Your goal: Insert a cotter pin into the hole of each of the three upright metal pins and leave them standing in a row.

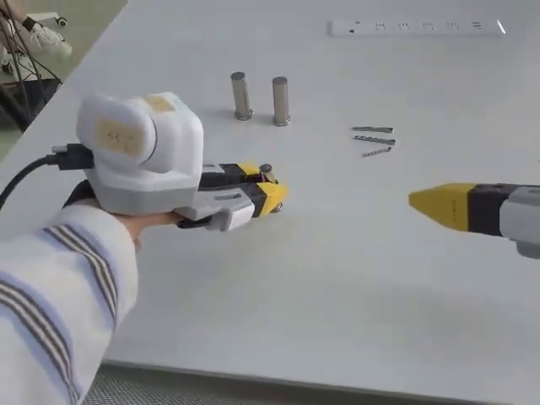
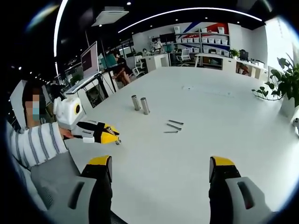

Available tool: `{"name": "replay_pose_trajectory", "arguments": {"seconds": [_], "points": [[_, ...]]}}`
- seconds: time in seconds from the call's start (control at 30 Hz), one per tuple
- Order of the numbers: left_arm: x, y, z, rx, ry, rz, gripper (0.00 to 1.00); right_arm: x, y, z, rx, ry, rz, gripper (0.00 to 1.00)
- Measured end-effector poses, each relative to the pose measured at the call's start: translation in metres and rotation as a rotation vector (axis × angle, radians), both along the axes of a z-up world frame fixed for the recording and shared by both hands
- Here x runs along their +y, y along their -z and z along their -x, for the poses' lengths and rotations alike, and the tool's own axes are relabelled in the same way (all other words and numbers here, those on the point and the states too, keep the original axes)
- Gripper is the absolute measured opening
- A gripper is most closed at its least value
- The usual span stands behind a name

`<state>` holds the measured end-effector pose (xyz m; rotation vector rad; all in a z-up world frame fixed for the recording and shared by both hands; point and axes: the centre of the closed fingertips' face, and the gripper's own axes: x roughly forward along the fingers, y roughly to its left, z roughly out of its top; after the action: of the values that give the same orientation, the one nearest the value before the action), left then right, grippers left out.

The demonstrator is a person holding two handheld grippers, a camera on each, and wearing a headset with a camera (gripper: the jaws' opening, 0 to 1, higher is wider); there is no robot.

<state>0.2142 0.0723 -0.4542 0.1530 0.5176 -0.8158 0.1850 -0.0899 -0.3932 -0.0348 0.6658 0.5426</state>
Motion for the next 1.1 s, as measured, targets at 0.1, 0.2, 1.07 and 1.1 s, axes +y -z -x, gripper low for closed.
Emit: {"name": "replay_pose_trajectory", "arguments": {"seconds": [0.1,0.2,1.07,1.1], "points": [[-0.001,-0.002,-0.001,0.001,-0.009,0.026,0.05,0.000,0.001,-0.001,0.002,-0.006,0.005,0.84],[-0.003,-0.004,-0.002,-0.005,-0.006,0.035,0.05,0.001,0.002,-0.001,0.006,-0.010,0.006,0.84],[0.001,0.007,0.002,-0.016,-0.016,-0.024,0.05,0.003,0.010,0.006,0.037,-0.025,0.028,0.84],[0.001,0.007,0.002,-0.016,-0.015,-0.027,0.05,0.002,0.011,0.006,0.042,-0.026,0.031,0.84]]}}
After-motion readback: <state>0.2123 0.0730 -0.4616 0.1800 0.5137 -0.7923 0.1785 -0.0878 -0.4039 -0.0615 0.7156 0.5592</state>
